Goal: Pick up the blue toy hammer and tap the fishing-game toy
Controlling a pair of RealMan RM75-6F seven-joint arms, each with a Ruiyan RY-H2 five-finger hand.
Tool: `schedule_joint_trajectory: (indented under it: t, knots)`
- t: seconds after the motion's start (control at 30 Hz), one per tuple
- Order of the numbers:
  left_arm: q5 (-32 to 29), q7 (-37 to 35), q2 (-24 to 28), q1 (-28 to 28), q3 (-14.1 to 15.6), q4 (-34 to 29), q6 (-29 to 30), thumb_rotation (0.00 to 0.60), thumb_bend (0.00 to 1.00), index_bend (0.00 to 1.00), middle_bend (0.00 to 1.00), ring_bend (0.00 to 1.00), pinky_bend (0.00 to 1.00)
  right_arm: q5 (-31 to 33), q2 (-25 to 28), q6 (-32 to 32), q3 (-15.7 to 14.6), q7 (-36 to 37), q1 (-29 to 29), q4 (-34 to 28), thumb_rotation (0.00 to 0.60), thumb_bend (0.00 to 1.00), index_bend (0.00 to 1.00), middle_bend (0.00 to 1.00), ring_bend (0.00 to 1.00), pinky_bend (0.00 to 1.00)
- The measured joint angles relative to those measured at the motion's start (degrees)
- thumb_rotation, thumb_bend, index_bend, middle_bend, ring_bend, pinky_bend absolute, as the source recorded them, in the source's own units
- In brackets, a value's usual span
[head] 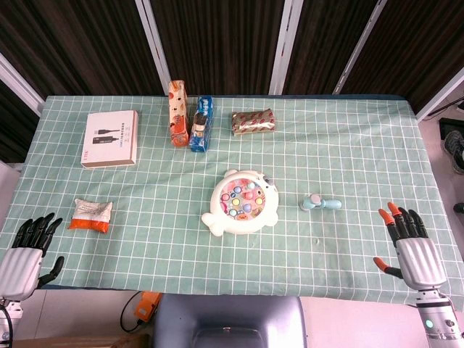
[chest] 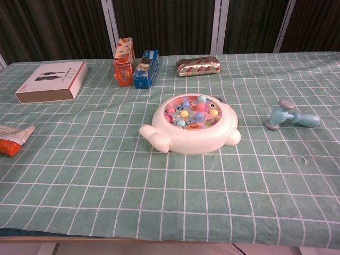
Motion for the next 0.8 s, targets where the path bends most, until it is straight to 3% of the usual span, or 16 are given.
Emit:
schedule_joint_trajectory:
  t: [0.2,0.43,0.63,0.8]
  knots:
    - [0.3,-0.8,0.2,0.2,0.0,-0.2,0.6,0.600,0.40,0.00,0.00,0.00,0.02,1.0,-0.5,-0.8,0.4,-0.4,0.4,0.5,0.600,0.27,0.00,0.00,0.00,0.00]
    - [1.1,-2.7,0.8,0.2,0.3,-0.3,0.9,0.600,0.40,0.00,0.00,0.00,0.02,4.6,-2.0,-6.7,3.6,-0.4,4.6,3.7,0.600,0.27,0.02,0.00,0.00,0.00]
    - [1.5,-5.0,1.6,0.6,0.5,0.1,2.0,0.600,0.40,0.00,0.00,0.00,0.02,12.4,-4.2,-16.7,8.3,-3.6,12.1,8.0,0.600,0.27,0.22,0.00,0.00,0.00]
    - [2.5,-6.0,2.0,1.3,0.9,0.5,3.4,0.600,0.40,0.00,0.00,0.00,0.02,16.7,-8.3,-22.4,10.3,-6.0,17.6,13.9,0.600,0.29,0.39,0.00,0.00,0.00]
